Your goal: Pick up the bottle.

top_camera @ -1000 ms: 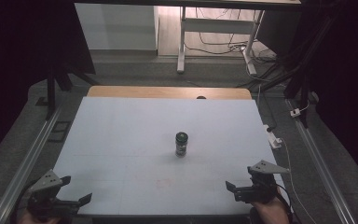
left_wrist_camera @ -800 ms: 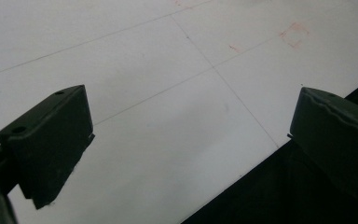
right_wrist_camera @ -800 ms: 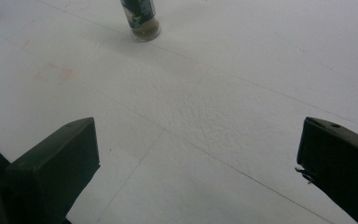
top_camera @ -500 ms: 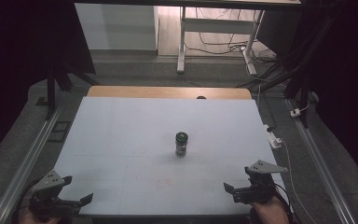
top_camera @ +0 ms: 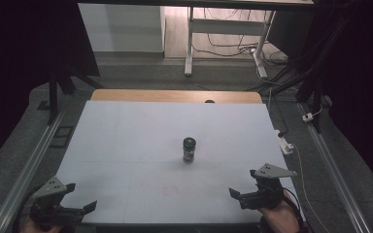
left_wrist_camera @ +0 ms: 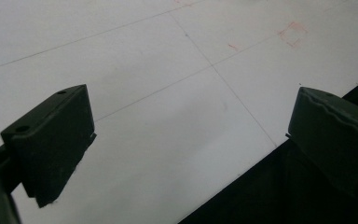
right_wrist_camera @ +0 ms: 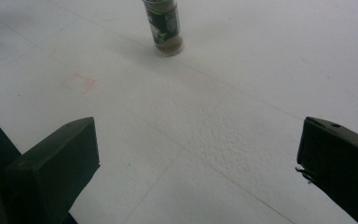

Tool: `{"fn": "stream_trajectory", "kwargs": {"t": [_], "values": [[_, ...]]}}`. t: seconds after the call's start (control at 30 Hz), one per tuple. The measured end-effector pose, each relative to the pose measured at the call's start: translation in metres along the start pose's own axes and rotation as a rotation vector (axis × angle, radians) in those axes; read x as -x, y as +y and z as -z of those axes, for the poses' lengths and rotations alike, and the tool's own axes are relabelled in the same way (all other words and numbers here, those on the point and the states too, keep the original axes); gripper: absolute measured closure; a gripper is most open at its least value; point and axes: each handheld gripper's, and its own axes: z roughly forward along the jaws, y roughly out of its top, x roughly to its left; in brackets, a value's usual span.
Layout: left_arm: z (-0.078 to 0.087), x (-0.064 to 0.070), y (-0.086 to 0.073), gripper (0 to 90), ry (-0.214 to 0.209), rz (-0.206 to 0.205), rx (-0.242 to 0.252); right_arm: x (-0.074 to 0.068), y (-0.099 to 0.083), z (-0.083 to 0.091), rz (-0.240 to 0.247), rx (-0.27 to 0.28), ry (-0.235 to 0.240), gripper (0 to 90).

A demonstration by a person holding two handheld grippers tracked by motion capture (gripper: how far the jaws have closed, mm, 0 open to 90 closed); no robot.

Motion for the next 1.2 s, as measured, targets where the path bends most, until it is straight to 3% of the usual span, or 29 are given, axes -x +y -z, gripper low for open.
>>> {"fn": "stream_trajectory", "kwargs": {"t": [0.4,0.83,1.03,1.2], "values": [[0.000,0.000,0.000,2.3,0.000,0.000,0.002,-0.001,0.009,-0.011,0.045,0.009,0.030,0.0],[0.000,-0.001,0.000,1.9,-0.003,0.010,0.002,-0.004,0.020,-0.028,0.063,-0.001,0.067,0.0],[0.000,-0.001,0.000,1.6,-0.002,0.012,-0.001,-0.004,0.028,-0.037,0.044,-0.008,0.096,0.0],[-0.001,-0.002,0.000,1.4,-0.004,0.013,-0.002,-0.003,0.032,-0.047,0.064,-0.019,0.094,0.0]]}}
